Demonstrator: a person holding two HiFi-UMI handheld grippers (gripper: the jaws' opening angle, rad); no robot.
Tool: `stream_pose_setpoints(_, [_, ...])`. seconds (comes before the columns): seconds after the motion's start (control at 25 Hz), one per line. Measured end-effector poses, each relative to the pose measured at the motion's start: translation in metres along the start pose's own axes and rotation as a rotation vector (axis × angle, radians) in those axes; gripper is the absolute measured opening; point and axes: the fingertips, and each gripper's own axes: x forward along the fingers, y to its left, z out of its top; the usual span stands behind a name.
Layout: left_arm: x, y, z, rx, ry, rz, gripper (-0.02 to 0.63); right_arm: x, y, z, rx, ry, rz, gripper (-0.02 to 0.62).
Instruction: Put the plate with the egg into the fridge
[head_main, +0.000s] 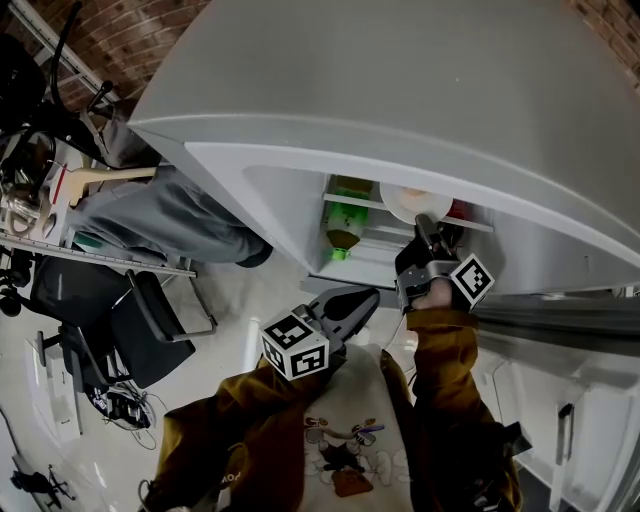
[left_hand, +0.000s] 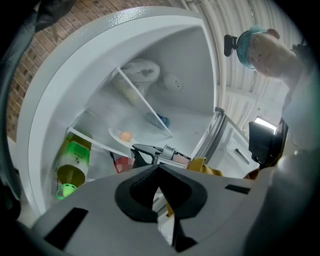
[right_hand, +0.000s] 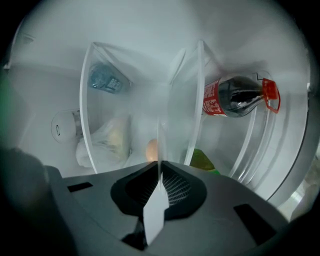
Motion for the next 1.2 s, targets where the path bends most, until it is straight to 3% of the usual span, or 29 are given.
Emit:
stream_pose_setpoints(0.36, [-0.004, 0.005, 0.003, -0.008, -0.008, 0.015, 0.006, 0.015, -0.004, 0.003, -0.079, 0.02, -0.037, 0.02])
stream_pose_setpoints(0.92, [-0.008, 0.007, 0.004, -0.015, -0.011, 0.021, 0.006, 0.023, -0.011, 0.005, -0.1, 0.028, -0.069, 0.021])
stream_pose_setpoints(1.2, [-0.008, 0.006, 0.004, -0.016, -0.013, 0.022, 0.006, 0.029, -0.004, 0.009, -0.201, 0.044, -0.062, 0.028])
